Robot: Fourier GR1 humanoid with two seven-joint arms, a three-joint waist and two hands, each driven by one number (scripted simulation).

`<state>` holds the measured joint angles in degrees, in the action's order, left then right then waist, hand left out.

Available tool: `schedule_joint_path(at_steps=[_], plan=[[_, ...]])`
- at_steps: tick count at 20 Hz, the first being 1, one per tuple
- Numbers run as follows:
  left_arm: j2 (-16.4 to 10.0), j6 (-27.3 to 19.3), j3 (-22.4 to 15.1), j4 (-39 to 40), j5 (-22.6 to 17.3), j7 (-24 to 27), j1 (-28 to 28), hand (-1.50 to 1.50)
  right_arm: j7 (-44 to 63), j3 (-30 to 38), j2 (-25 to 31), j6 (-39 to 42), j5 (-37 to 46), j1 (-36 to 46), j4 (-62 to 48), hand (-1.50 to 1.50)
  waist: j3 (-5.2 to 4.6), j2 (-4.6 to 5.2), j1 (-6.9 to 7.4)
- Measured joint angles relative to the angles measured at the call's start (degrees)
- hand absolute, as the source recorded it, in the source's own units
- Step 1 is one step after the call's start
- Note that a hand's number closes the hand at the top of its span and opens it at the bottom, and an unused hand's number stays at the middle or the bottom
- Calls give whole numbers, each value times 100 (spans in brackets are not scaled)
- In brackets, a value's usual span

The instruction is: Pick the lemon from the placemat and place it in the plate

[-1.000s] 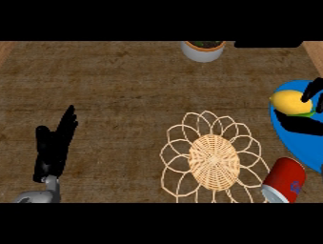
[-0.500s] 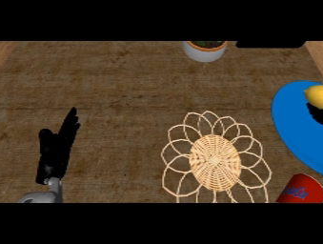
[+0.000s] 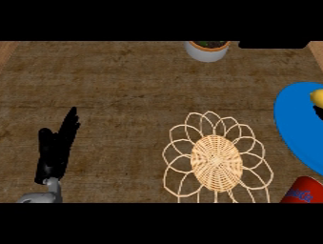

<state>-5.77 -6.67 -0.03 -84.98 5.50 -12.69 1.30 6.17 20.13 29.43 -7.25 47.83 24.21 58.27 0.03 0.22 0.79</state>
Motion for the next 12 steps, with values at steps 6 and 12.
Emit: schedule_joint_path(at_steps=[6, 12], plan=[[25, 23, 14, 96, -6, 64, 60, 0, -581, 86, 372, 671, -227, 294, -1398, -150, 4, 13, 26], [83, -41, -15, 52, 57, -16, 82, 0, -1380, 81, 639, 1070, -323, 514, -2430, -150, 6, 8, 12]])
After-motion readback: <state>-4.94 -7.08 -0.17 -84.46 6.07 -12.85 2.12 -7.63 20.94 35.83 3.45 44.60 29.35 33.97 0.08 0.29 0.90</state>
